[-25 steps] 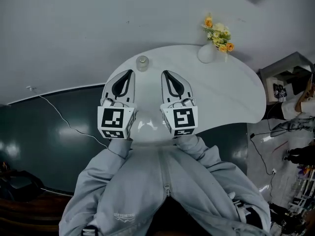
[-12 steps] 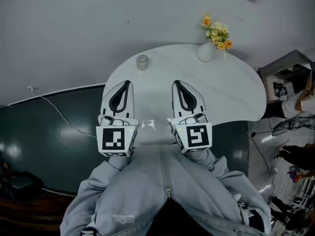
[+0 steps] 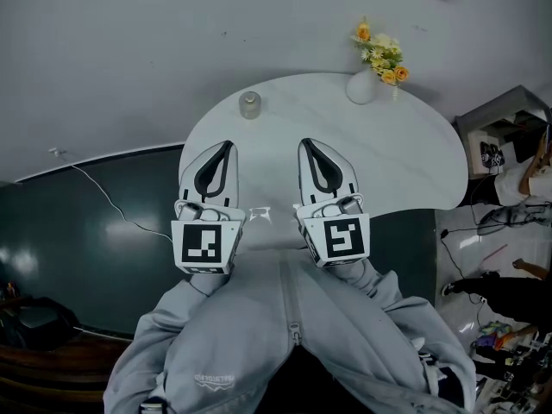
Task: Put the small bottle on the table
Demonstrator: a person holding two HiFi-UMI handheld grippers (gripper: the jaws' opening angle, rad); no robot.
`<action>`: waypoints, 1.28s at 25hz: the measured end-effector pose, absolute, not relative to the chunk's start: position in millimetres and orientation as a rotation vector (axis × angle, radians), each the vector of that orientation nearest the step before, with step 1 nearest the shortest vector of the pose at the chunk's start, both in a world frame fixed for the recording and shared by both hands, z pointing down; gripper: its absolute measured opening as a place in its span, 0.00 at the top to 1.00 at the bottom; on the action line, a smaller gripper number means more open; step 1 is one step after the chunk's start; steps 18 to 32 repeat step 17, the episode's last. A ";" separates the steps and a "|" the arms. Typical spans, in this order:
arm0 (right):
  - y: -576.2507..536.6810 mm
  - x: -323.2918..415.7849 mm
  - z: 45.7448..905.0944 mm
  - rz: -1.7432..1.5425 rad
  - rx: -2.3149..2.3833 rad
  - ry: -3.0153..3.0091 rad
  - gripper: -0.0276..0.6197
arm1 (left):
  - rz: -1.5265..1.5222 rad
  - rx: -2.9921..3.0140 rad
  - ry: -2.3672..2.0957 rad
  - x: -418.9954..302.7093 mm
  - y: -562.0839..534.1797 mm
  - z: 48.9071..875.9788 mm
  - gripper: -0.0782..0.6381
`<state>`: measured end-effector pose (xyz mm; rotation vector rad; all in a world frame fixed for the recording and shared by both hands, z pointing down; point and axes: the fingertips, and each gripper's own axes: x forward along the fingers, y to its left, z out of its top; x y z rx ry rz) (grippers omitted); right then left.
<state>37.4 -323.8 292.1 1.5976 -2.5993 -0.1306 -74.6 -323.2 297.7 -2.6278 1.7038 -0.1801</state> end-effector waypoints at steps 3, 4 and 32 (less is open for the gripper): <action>-324.3 36.5 291.1 -0.128 1.599 -2.609 0.92 | -0.180 -2.628 1.708 -75.4 -324.0 298.5 0.88; -324.2 36.1 290.8 -0.131 1.600 -2.609 0.92 | -0.180 -2.629 1.711 -75.7 -323.9 299.3 0.88; -322.9 33.2 292.5 -0.153 1.582 -2.611 0.92 | -0.178 -2.650 1.711 -70.7 -323.7 305.2 0.88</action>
